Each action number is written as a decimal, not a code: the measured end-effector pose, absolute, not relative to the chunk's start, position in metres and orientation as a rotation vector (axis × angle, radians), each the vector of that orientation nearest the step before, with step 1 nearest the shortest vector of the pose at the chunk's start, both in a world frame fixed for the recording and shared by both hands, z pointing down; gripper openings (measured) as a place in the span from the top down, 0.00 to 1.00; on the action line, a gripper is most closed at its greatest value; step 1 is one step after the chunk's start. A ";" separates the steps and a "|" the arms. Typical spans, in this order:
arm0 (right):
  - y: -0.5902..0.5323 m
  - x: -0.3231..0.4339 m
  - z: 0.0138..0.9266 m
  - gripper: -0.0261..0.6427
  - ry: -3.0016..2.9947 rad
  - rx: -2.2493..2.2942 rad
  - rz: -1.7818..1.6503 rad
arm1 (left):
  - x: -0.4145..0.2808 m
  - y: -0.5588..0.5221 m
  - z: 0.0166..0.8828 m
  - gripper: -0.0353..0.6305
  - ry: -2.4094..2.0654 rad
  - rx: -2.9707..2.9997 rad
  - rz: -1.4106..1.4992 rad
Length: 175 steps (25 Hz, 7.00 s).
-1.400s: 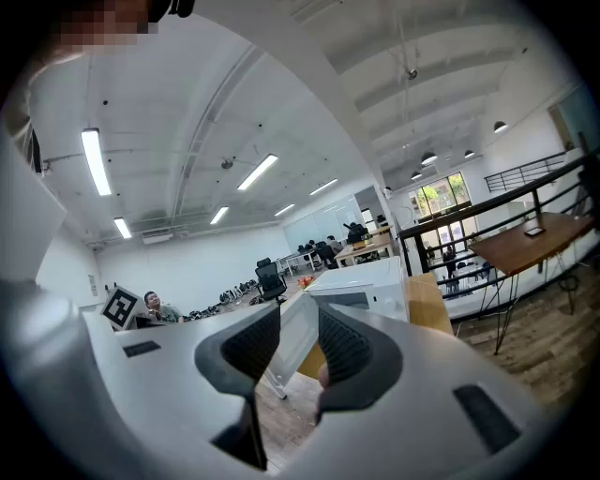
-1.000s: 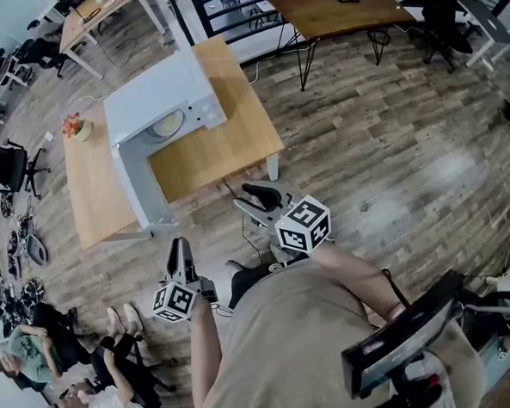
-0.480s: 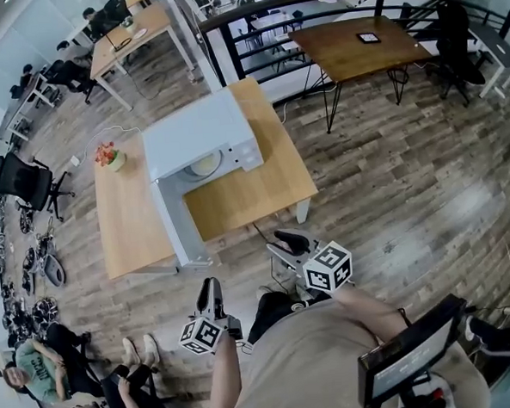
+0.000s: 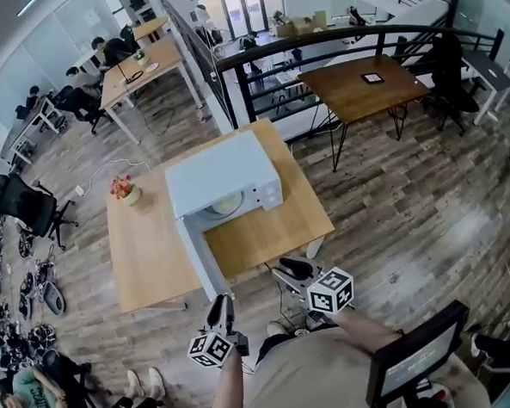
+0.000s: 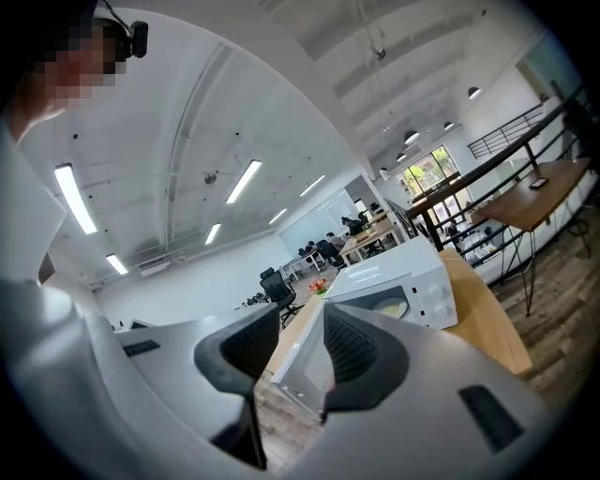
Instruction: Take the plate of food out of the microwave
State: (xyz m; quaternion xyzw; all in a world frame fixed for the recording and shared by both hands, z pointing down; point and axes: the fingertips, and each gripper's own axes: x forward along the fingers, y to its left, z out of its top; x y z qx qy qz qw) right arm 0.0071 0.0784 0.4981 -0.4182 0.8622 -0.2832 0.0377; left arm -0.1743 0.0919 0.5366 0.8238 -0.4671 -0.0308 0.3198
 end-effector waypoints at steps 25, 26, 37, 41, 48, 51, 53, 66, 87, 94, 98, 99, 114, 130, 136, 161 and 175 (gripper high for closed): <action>0.024 -0.014 0.499 0.76 2.506 -1.477 -0.847 | -0.222 0.015 0.522 0.94 -1.072 2.266 -0.158; 0.021 -0.012 0.500 0.76 2.511 -1.475 -0.851 | -0.226 0.014 0.523 0.94 -1.083 2.251 -0.173; -0.031 0.030 0.512 0.76 2.555 -1.391 -0.926 | -0.195 -0.004 0.542 0.94 -1.160 2.150 -0.199; -0.051 0.060 0.512 0.76 2.606 -1.367 -0.912 | -0.156 -0.008 0.541 0.94 -1.164 2.128 -0.205; -0.063 0.100 0.529 0.76 2.614 -1.313 -0.996 | -0.120 -0.015 0.538 0.94 -1.242 2.101 -0.202; -0.066 0.115 0.528 0.76 2.639 -1.295 -0.969 | -0.112 -0.017 0.542 0.94 -1.294 2.065 -0.217; -0.070 0.129 0.525 0.76 2.648 -1.301 -0.933 | -0.103 -0.017 0.545 0.94 -1.317 2.051 -0.223; -0.076 0.178 0.534 0.76 2.671 -1.273 -0.907 | -0.055 0.002 0.562 0.94 -1.382 1.956 -0.302; -0.098 0.098 0.568 0.76 2.578 -1.354 -1.133 | -0.121 -0.023 0.549 0.94 -1.360 1.995 -0.230; -0.121 0.040 0.563 0.76 2.507 -1.400 -1.202 | -0.153 -0.049 0.534 0.94 -1.286 2.084 -0.214; -0.130 0.014 0.580 0.76 2.441 -1.414 -1.267 | -0.169 -0.060 0.540 0.94 -1.250 2.112 -0.206; -0.131 0.010 0.588 0.76 2.419 -1.410 -1.289 | -0.170 -0.061 0.544 0.94 -1.246 2.113 -0.202; -0.229 -0.023 0.747 0.76 2.156 -1.633 -1.476 | -0.172 -0.107 0.563 0.94 -1.250 2.086 -0.091; -0.295 -0.037 0.869 0.73 1.898 -1.855 -1.622 | -0.172 -0.148 0.585 0.94 -1.357 1.965 0.026; -0.304 -0.038 0.887 0.72 1.894 -1.930 -1.623 | -0.185 -0.151 0.578 0.94 -1.358 1.983 0.052; -0.294 -0.033 0.876 0.92 1.647 -1.639 -1.772 | -0.199 -0.138 0.586 0.94 -1.377 1.953 0.066; -0.258 -0.039 0.855 0.94 1.660 -1.336 -1.875 | -0.184 -0.125 0.583 0.94 -1.413 1.940 0.027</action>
